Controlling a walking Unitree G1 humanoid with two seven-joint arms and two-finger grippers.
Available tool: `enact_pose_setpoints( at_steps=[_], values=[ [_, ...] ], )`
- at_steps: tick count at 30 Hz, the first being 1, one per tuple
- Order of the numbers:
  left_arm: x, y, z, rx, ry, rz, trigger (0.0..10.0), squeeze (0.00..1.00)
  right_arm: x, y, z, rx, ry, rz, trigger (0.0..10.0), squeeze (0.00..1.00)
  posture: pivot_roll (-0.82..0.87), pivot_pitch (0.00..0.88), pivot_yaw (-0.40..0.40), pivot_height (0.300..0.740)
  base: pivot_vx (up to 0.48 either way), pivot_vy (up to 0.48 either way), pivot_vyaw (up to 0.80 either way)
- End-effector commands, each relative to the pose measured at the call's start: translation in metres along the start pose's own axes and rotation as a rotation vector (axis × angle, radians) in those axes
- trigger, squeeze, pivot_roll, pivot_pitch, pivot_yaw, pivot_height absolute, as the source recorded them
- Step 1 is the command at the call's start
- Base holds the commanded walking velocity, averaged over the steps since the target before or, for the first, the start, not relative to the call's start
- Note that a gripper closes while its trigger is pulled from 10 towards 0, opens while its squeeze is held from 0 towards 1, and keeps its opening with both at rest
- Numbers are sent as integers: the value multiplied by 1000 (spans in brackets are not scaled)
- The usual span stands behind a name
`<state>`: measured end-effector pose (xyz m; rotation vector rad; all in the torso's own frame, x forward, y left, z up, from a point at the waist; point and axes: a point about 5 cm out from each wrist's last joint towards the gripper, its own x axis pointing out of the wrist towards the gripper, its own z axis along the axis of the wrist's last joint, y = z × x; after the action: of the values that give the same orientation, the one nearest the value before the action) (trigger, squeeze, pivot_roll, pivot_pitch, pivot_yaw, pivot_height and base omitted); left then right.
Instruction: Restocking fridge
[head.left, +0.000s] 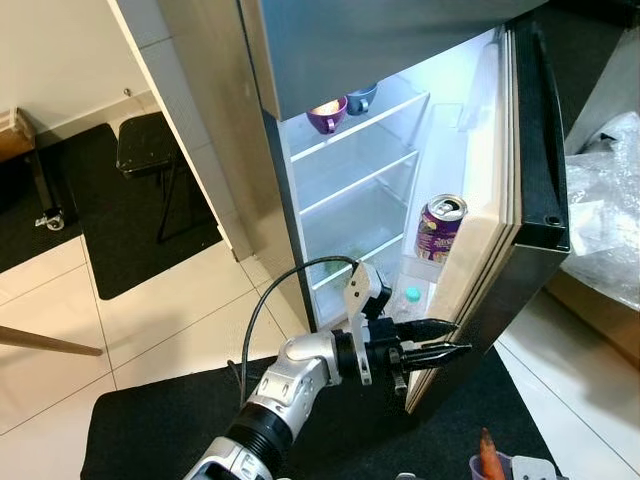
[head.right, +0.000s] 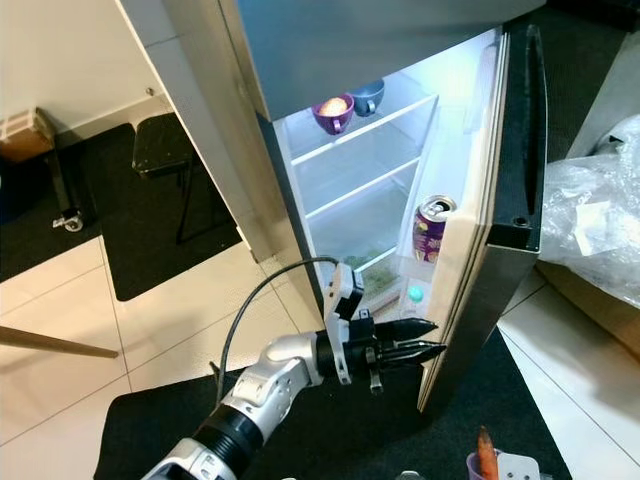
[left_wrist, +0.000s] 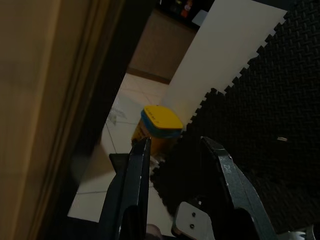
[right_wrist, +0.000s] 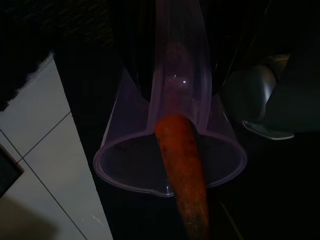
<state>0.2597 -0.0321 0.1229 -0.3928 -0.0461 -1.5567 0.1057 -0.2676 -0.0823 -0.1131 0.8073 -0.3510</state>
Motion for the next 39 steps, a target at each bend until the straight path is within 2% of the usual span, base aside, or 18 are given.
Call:
enact_pose_setpoints(
  at_steps=[1,9,11,12,13,15,17,18,20,21,23,27,28,29,33,34,37,39],
  values=[
    [43,-25,4,-80,-168,-57,10000,0,-3,2,-8,22,31,-8,10000,0,-78,168,134,740,0,0,0],
    [14,7,12,-7,-191,250,10000,0,-2,2,-7,24,33,-8,10000,0,-74,159,132,740,0,0,0],
    [-8,23,11,41,-164,398,10000,0,-2,2,-6,23,33,-7,10000,0,-69,155,130,740,0,0,0],
    [-8,23,11,41,-164,398,10000,0,-2,2,-6,23,33,-7,10000,0,-69,155,130,740,0,0,0],
    [-28,33,10,66,-142,499,10000,0,-1,2,-5,23,32,-6,10000,0,-69,153,130,740,0,0,0],
    [-33,35,9,69,-138,523,10000,0,-1,2,-5,23,32,-5,10000,0,-69,153,130,740,0,0,0],
    [-50,40,8,84,-115,585,10000,0,-1,2,-5,23,33,-5,10000,0,-66,148,130,740,0,0,0],
    [-50,40,8,84,-115,585,10000,0,-1,2,-5,23,33,-5,10000,0,-66,148,130,740,0,0,0],
    [-78,48,4,96,-74,678,10000,0,0,3,-4,23,34,-5,10000,0,-62,145,127,740,0,0,0],
    [-78,48,4,96,-74,678,10000,0,0,3,-4,23,34,-5,10000,0,-62,145,127,740,0,0,0],
    [-104,53,-1,115,-17,755,10000,0,0,3,-3,23,33,-3,10000,0,-59,141,126,740,0,0,0],
    [-139,55,-13,127,93,844,10000,0,1,3,-2,21,34,0,10000,0,-53,137,123,740,0,0,0],
    [-139,55,-13,127,93,844,10000,0,1,3,-2,21,34,0,10000,0,-53,137,123,740,0,0,0],
    [-154,54,-22,123,158,883,10000,0,2,3,-1,19,33,1,10000,0,-53,132,122,740,0,0,0],
    [-179,47,-43,87,291,943,10000,0,3,3,1,18,30,2,10000,0,-53,126,119,740,0,0,0],
    [-179,47,-43,87,291,943,10000,0,3,3,1,18,30,2,10000,0,-53,126,119,740,0,0,0],
    [-204,33,-69,7,409,1024,10000,0,4,3,2,17,31,1,10000,0,-54,120,117,740,0,0,0],
    [-205,32,-70,2,416,1027,10000,0,4,3,2,17,31,1,10000,0,-54,120,117,740,0,0,0]
  ],
)
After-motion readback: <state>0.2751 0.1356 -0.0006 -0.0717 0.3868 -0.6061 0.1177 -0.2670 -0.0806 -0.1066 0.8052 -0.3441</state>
